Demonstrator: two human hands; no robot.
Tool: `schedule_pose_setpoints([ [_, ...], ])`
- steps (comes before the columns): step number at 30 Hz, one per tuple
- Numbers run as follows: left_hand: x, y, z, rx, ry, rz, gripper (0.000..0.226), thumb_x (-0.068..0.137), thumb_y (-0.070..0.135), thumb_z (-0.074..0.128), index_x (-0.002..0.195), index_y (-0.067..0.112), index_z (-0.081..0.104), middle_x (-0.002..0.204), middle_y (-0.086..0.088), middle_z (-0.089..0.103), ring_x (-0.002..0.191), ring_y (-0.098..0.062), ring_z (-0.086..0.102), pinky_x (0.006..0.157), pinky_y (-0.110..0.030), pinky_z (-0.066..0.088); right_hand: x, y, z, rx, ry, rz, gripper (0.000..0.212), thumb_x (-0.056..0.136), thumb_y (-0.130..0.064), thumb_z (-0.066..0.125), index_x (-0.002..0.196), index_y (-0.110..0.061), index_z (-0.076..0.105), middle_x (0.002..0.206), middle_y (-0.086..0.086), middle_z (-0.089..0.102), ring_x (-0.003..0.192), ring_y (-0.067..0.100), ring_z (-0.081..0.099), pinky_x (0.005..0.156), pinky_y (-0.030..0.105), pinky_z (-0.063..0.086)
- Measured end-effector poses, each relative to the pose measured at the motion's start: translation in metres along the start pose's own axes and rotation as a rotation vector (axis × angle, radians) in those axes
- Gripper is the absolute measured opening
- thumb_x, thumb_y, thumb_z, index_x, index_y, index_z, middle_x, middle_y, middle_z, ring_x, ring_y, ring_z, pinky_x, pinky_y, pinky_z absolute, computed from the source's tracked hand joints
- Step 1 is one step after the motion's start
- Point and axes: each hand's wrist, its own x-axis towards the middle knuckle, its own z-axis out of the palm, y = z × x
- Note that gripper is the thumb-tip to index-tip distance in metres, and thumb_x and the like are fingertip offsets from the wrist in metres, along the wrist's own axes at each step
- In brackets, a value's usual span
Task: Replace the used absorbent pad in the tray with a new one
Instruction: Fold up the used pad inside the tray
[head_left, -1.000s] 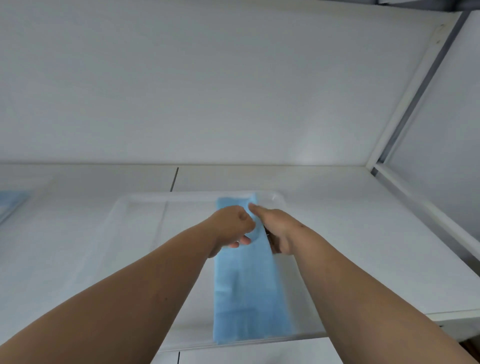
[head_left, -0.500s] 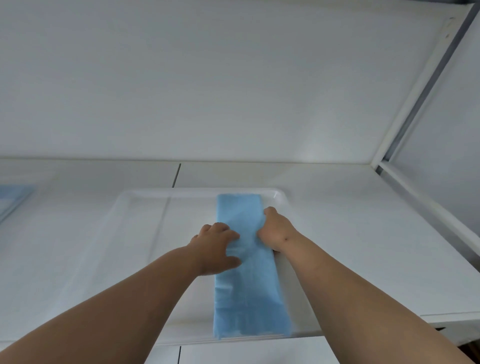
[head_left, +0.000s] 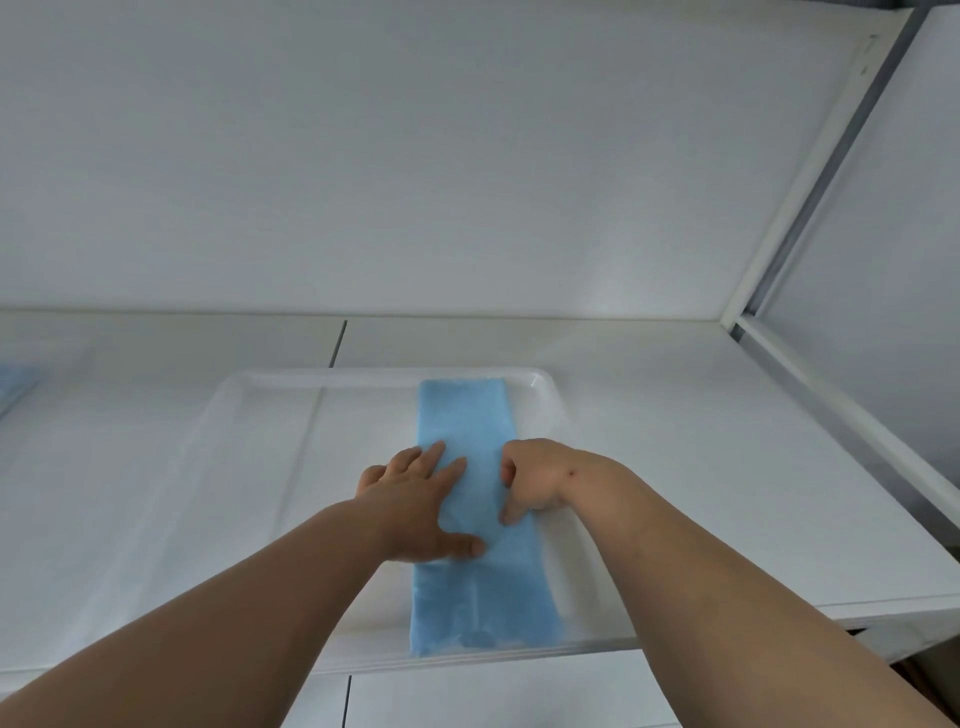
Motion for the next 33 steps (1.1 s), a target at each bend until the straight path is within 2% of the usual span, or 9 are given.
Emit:
schedule_pose_setpoints([
  [5,-0.002,-0.002,-0.003,-0.018,-0.026,0.0,0.116,0.061,0.085,0.054,0.15,0.041,-0.005,0.161,0.009,-0.014,0.148,-0.019,-0.012,0.117,-0.046,0.001,-0.011,0.006,-0.006,-0.041,-0.136,0.036,0.064,0.072,-0.019,0.082,0.123,-0.018,0.043,0.104,0.001,0.051,0.084,0.021,0.057,0.077,0.034,0.05],
  [10,-0.006,-0.004,-0.01,-0.026,-0.062,-0.017,0.122,0.059,0.078,0.066,0.151,0.04,-0.006,0.16,0.009,-0.014,0.148,-0.02,-0.011,0.117,-0.047,0.004,-0.011,0.009,-0.007,-0.178,-0.223,0.062,0.078,0.068,-0.021,0.084,0.127,-0.023,0.033,0.104,0.0,0.048,0.092,0.027,0.058,0.084,0.041,0.052],
  [12,-0.008,-0.005,-0.015,-0.045,-0.072,-0.026,0.122,0.059,0.074,0.07,0.151,0.04,-0.004,0.161,0.009,-0.012,0.148,-0.021,-0.009,0.117,-0.046,0.006,-0.011,0.008,-0.008,-0.159,-0.207,0.06,0.072,0.071,-0.022,0.081,0.127,-0.02,0.035,0.111,0.004,0.05,0.094,0.026,0.058,0.084,0.039,0.052],
  [16,-0.005,-0.006,-0.021,-0.217,0.036,-0.101,0.104,0.069,0.057,0.073,0.152,0.034,0.015,0.159,0.001,0.012,0.143,-0.025,0.019,0.114,-0.044,0.025,-0.005,0.003,-0.007,-0.082,0.083,-0.045,0.033,0.086,-0.019,0.055,0.118,-0.011,0.049,0.116,0.01,0.055,0.094,0.025,0.055,0.072,0.031,0.044],
  [19,0.0,-0.009,-0.025,-0.524,0.166,-0.256,0.079,0.075,0.035,0.073,0.144,0.021,0.037,0.137,-0.007,0.045,0.117,-0.025,0.05,0.094,-0.036,0.047,0.005,0.006,0.004,-0.027,0.152,-0.085,0.017,0.087,-0.019,0.053,0.103,-0.017,0.048,0.107,0.005,0.052,0.091,0.024,0.054,0.073,0.031,0.042],
  [21,0.0,-0.009,-0.025,-0.574,0.171,-0.299,0.061,0.078,0.022,0.067,0.135,0.017,0.044,0.118,-0.006,0.057,0.101,-0.023,0.058,0.08,-0.033,0.051,0.011,0.011,0.013,-0.002,0.143,-0.086,0.015,0.087,-0.02,0.055,0.098,-0.019,0.045,0.103,0.004,0.05,0.086,0.023,0.052,0.074,0.033,0.043],
  [24,0.001,-0.008,-0.022,-0.637,0.131,-0.323,0.054,0.077,0.002,0.051,0.128,0.017,0.044,0.096,-0.01,0.066,0.09,-0.028,0.067,0.077,-0.039,0.056,0.013,0.014,0.015,0.027,0.137,-0.089,0.016,0.087,-0.019,0.054,0.098,-0.021,0.044,0.101,0.003,0.049,0.084,0.023,0.051,0.074,0.032,0.043],
  [28,0.002,-0.011,-0.02,-0.637,0.099,-0.244,0.062,0.075,-0.009,0.043,0.125,0.029,0.045,0.1,-0.018,0.064,0.081,-0.031,0.063,0.079,-0.047,0.056,0.014,0.015,0.011,0.031,0.118,-0.086,0.017,0.088,-0.015,0.052,0.102,-0.021,0.045,0.1,0.0,0.049,0.088,0.022,0.05,0.074,0.03,0.042],
  [33,-0.001,-0.019,-0.01,-0.399,0.107,-0.041,0.052,0.084,0.002,0.047,0.107,0.048,0.052,0.116,0.0,0.036,0.106,-0.025,0.046,0.089,-0.036,0.051,0.016,0.017,0.01,0.081,0.104,-0.069,0.022,0.088,-0.008,0.049,0.105,-0.022,0.047,0.103,-0.001,0.048,0.091,0.021,0.049,0.075,0.028,0.038],
])
